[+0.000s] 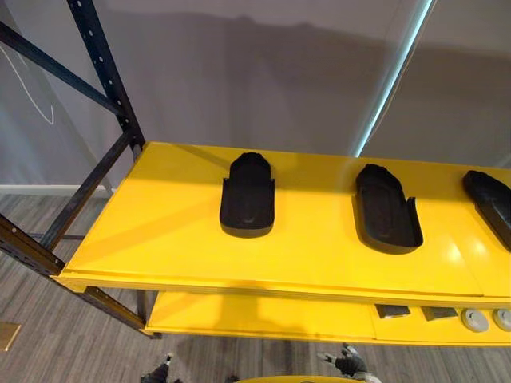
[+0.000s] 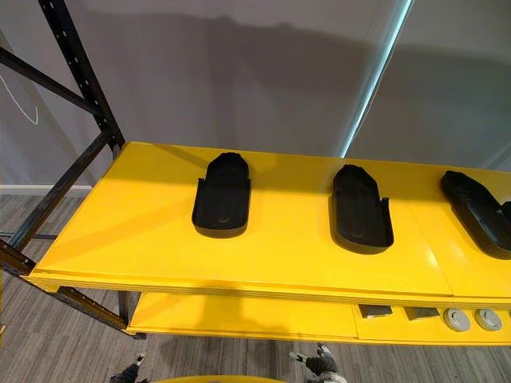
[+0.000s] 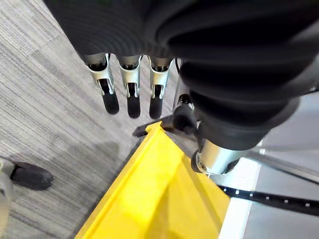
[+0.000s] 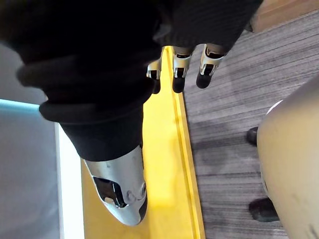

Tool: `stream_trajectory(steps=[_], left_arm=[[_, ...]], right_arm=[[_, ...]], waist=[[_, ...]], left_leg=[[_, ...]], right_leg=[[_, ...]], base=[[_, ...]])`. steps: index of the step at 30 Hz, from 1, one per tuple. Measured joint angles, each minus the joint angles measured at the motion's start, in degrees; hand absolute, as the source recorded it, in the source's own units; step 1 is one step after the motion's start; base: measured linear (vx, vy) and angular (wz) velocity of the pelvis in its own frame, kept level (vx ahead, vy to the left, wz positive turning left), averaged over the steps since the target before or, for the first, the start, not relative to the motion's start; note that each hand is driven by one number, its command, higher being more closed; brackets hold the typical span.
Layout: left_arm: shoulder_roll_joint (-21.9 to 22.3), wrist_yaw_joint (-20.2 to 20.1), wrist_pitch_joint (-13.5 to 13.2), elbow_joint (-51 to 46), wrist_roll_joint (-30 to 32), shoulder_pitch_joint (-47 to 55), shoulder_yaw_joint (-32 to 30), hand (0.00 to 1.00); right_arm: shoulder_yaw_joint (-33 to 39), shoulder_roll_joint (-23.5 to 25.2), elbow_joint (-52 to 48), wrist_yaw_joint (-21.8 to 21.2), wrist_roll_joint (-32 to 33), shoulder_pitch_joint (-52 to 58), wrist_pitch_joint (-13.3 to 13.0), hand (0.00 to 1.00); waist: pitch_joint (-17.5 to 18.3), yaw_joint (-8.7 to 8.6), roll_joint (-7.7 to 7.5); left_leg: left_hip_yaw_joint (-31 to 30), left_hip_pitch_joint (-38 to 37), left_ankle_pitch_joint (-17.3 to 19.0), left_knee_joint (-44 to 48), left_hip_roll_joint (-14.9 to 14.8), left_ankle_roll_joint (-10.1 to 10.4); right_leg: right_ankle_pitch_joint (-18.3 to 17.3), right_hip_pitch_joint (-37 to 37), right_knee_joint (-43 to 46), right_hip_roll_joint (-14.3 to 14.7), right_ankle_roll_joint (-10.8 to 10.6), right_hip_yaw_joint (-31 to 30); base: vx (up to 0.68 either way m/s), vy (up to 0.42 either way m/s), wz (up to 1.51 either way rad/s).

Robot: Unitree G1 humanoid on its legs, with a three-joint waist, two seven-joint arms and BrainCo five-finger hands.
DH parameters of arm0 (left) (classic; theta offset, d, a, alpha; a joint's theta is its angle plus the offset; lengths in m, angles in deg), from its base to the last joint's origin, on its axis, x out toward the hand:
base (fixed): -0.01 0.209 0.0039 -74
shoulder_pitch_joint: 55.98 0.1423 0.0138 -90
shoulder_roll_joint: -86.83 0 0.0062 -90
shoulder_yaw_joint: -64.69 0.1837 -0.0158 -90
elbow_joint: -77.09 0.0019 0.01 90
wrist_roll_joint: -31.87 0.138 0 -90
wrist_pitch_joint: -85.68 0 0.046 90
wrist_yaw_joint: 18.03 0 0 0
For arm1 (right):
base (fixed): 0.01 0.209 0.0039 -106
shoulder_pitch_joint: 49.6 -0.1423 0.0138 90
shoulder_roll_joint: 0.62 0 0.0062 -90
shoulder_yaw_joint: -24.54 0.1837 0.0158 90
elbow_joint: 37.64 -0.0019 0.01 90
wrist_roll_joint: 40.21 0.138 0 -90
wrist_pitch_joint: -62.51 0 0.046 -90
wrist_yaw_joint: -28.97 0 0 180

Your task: Walk over and take plastic housings, then place them on the shelf

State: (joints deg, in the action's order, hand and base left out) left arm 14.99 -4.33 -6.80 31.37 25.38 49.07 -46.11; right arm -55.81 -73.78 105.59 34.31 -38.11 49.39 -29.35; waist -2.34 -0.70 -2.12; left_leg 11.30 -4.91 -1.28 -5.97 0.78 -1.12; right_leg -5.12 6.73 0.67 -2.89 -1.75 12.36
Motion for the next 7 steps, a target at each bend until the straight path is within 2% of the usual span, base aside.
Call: stream_trajectory(steps=[7], left_arm=[[-1.38, -1.34, -0.49, 2.48, 4.98, -1.44, 6.17, 0.00]], right_arm=[[1.19, -1.04, 2.21, 0.71, -1.07, -2.14, -0.05, 0.00]], waist=[[-1.17, -0.17, 1.45]], left_leg=[[0.53, -0.48, 0.02, 0.00, -0.18, 0.03]], right_leg=[[0.00, -0.03, 0.01, 0.22, 0.02, -0.74]], base=[[-0.02, -0.009, -0.03]])
